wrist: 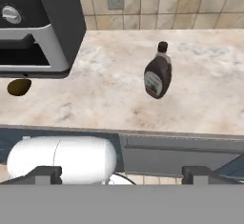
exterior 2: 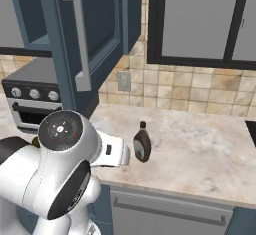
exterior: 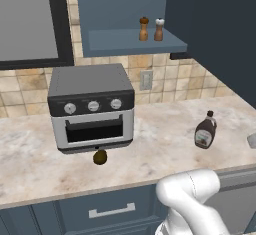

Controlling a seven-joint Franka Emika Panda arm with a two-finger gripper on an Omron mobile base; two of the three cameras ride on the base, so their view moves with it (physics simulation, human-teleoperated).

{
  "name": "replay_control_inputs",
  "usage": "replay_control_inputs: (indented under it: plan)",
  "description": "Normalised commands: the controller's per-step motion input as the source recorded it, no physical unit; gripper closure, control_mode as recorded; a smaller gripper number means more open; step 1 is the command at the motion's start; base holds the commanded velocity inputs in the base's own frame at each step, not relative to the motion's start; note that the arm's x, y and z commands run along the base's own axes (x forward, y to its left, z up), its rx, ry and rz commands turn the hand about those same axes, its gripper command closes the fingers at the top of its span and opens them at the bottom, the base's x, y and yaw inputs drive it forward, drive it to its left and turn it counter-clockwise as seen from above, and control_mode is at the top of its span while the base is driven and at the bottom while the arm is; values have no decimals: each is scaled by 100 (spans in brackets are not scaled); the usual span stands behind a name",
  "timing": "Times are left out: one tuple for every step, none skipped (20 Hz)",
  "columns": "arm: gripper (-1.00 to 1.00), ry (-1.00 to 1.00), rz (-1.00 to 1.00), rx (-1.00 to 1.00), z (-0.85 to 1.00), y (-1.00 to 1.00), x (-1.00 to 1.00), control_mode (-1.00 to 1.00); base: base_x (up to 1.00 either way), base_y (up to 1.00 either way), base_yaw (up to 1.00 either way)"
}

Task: There are various items on the counter. Only move the condiments/shakers into the cabinet.

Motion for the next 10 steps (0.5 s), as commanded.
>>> replay_control_inputs:
  plan:
    - [-100,-14,26,5,-6,-83,0,-100,0,0,0]
    - [-100,-15,26,3,-11,-80,3,-100,0,0,0]
    - [-100,-16,25,1,-13,-79,21,-100,0,0,0]
    - [-100,-15,26,1,-14,-81,41,-100,0,0,0]
    - [-100,-14,24,0,-14,-76,61,-100,0,0,0]
    - [-100,-12,23,0,-19,-74,73,-100,0,0,0]
    - [-100,-10,21,0,-21,-67,81,-100,0,0,0]
    - [-100,0,22,3,-24,-69,88,-100,0,0,0]
    - [-100,0,21,3,-28,-60,89,-100,0,0,0]
    - [-100,0,20,3,-26,-51,82,-100,0,0,0]
